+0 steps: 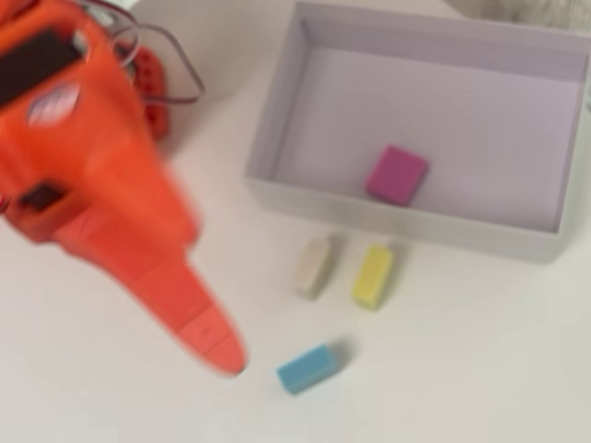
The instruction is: Grasp the pink cuboid and put it in the bin.
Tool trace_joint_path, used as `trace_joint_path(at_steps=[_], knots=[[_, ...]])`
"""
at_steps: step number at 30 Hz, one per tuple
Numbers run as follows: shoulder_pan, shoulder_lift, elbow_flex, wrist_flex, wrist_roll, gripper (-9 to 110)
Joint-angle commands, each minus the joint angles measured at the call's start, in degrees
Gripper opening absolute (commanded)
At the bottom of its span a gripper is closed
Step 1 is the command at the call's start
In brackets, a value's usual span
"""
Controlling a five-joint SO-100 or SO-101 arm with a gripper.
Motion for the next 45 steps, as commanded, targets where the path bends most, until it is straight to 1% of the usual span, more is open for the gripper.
trace_joint_path(at_steps=[1, 4, 6, 7, 11, 12, 14, 19, 23, 28, 29, 31, 32, 39, 40, 42, 45], knots=[[2.5, 9.8, 6.3, 7.9, 1.4, 37], [2.6, 17.1, 12.7, 14.9, 1.4, 37], [2.7, 21.7, 17.1, 17.5, 1.1, 36], [2.7, 23.6, 18.8, 18.7, 0.9, 34], [3.1, 29.1, 22.8, 26.9, 0.8, 32], [3.4, 30.8, 23.9, 28.2, 0.6, 29], [3.8, 34.2, 26.3, 31.1, -0.3, 29], [4.0, 34.3, 27.6, 34.8, -0.5, 21], [4.0, 34.3, 28.2, 38.7, -0.6, 18], [4.1, 34.3, 29.0, 44.0, -0.8, 5], [4.3, 34.3, 29.4, 43.9, -0.9, 2], [4.3, 34.3, 29.7, 43.9, -1.1, -7], [4.3, 34.3, 30.1, 43.8, -1.4, -8], [4.3, 34.3, 31.6, 43.3, -1.9, -8], [4.3, 34.3, 32.1, 43.0, -2.6, -8], [4.3, 34.3, 34.9, 41.9, -7.6, -8], [4.3, 34.3, 34.9, 42.0, -7.6, -8]])
